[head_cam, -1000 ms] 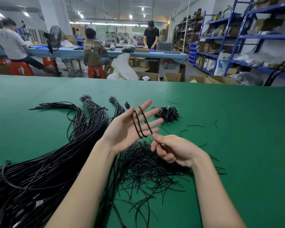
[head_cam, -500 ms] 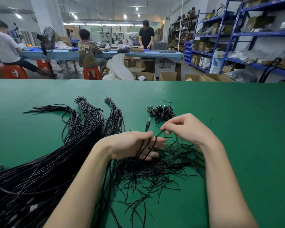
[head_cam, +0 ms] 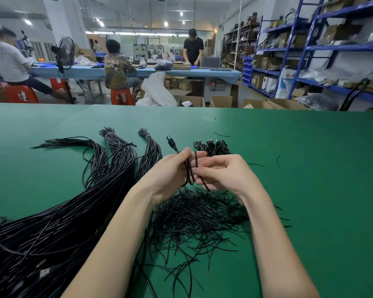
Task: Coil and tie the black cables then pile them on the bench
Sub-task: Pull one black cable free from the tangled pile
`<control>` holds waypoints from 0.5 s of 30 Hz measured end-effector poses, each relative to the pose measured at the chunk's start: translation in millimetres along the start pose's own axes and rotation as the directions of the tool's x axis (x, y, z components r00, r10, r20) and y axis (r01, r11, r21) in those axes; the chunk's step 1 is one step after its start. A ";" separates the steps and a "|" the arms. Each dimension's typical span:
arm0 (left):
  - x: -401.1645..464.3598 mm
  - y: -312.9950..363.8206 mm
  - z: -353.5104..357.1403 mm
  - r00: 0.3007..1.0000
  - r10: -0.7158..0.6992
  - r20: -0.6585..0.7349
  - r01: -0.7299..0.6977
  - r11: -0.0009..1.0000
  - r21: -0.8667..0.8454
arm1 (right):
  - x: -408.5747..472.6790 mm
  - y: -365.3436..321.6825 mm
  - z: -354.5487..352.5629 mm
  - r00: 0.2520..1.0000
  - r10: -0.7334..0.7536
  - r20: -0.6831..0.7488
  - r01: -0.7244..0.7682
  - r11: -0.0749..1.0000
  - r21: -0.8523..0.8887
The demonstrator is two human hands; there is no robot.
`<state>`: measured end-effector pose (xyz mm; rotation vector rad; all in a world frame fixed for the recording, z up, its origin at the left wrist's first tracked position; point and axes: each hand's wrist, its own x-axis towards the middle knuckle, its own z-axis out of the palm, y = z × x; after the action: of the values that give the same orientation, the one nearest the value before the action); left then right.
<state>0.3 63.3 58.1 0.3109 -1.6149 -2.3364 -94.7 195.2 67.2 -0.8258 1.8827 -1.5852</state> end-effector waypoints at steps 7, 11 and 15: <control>2.0 -4.8 1.4 0.993 0.038 -0.115 -0.023 0.991 0.129 | 7.4 7.3 7.2 0.976 -0.141 -0.164 0.097 0.963 -0.250; -0.8 -1.4 2.9 0.992 -0.001 -0.129 0.009 0.998 0.060 | 3.1 2.4 2.1 0.991 -0.109 -0.072 0.092 0.974 -0.207; -2.8 -2.1 4.5 0.995 -0.019 -0.098 0.029 0.995 0.098 | 0.1 0.0 -1.7 0.996 -0.092 -0.022 0.083 0.964 -0.251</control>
<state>1.2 68.9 57.7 0.4601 -1.6922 -2.2257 -96.0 196.3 67.5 -1.0072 2.1265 -1.4373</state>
